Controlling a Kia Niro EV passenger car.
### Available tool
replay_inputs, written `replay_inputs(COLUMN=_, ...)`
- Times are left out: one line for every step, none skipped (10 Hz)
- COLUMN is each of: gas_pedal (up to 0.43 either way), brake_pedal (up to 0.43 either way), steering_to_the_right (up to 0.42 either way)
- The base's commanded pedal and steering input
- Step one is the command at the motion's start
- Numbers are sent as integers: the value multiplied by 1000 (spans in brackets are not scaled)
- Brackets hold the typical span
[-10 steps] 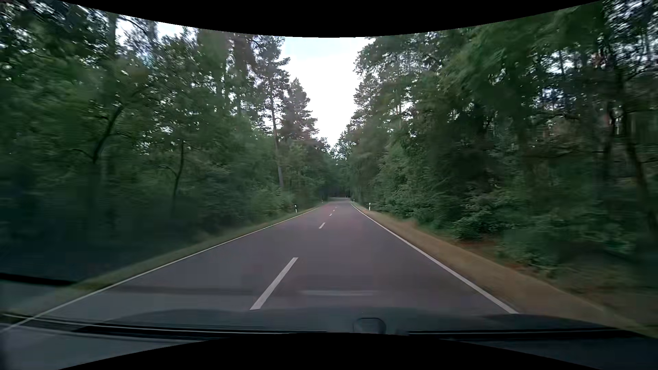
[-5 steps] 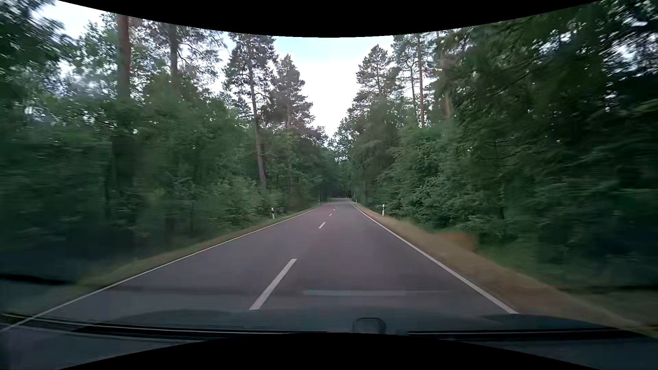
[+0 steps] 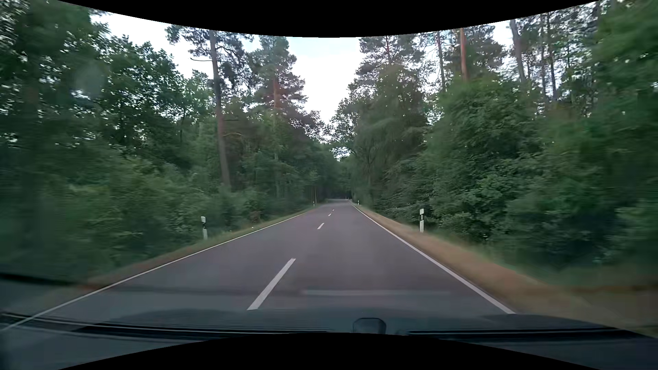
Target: Follow the waypoints while adhering to traffic rules and regulations
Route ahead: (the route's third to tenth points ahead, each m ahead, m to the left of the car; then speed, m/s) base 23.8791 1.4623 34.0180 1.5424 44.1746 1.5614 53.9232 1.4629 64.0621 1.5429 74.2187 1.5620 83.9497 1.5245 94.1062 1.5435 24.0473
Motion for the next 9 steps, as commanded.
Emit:
replay_inputs(gas_pedal=0, brake_pedal=0, steering_to_the_right=-1)
replay_inputs(gas_pedal=0, brake_pedal=0, steering_to_the_right=-1)
replay_inputs(gas_pedal=0, brake_pedal=0, steering_to_the_right=-1)
replay_inputs(gas_pedal=0, brake_pedal=0, steering_to_the_right=-1)
replay_inputs(gas_pedal=0, brake_pedal=0, steering_to_the_right=-1)
replay_inputs(gas_pedal=0, brake_pedal=0, steering_to_the_right=-1)
replay_inputs(gas_pedal=0, brake_pedal=0, steering_to_the_right=-1)
replay_inputs(gas_pedal=0, brake_pedal=0, steering_to_the_right=-2)
replay_inputs(gas_pedal=0, brake_pedal=0, steering_to_the_right=-2)
